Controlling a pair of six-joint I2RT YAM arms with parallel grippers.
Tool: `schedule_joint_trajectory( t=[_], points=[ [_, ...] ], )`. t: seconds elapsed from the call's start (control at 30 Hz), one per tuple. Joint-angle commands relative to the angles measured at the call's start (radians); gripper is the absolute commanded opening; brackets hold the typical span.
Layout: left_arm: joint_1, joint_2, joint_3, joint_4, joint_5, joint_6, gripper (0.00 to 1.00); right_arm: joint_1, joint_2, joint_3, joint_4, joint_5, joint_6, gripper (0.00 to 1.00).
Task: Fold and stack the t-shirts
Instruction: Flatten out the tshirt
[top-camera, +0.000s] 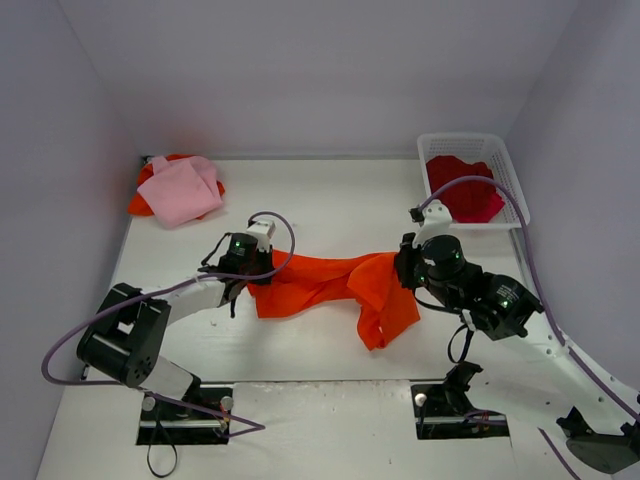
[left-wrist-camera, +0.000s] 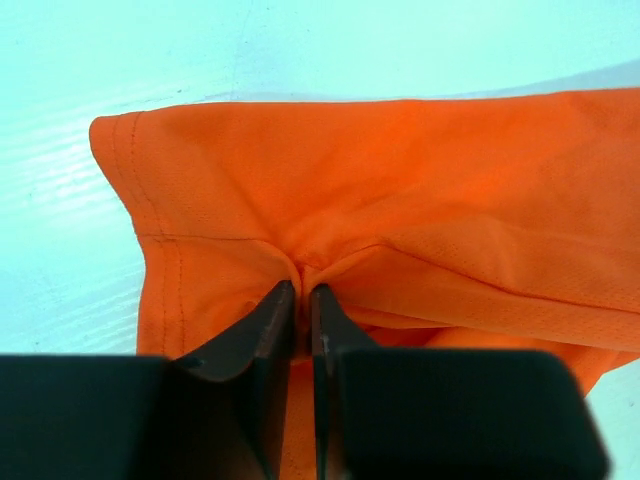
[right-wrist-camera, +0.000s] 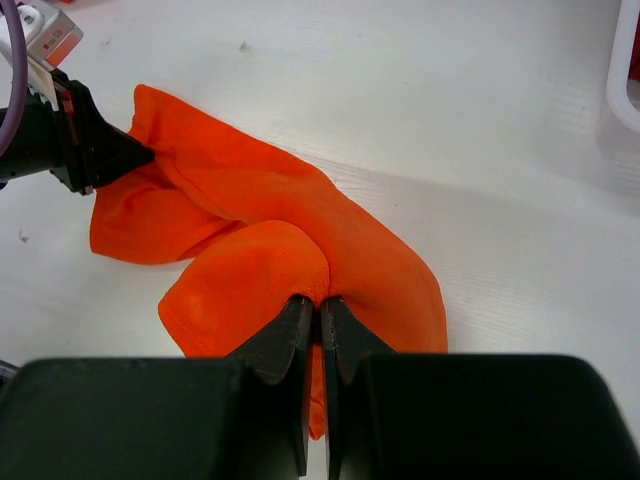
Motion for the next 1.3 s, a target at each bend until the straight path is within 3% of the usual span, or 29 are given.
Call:
schedule_joint_trajectory(
  t=[0.0, 0.27, 0.67, 1.27],
  points=[
    [0.009, -0.024, 0.039, 0.063, -0.031, -0.001, 0.04, -0.005, -0.014, -0.009, 0.042, -0.002, 0.006, 0.0],
    [0.009, -0.134, 0.052, -0.047, -0.117, -0.005, 0.0, -0.006, -0.003, -0.009, 0.042, 0.002, 0.006, 0.0],
    [0.006, -0.491, 0.199, -0.367, -0.267, -0.062, 0.0, -0.005, -0.012, 0.019, 0.045, -0.028, 0.012, 0.0],
    [0.004, -0.772, 0.496, -0.802, -0.224, -0.065, 0.0, -0.005, -0.049, 0.177, 0.047, -0.137, 0.013, 0.0]
  ],
)
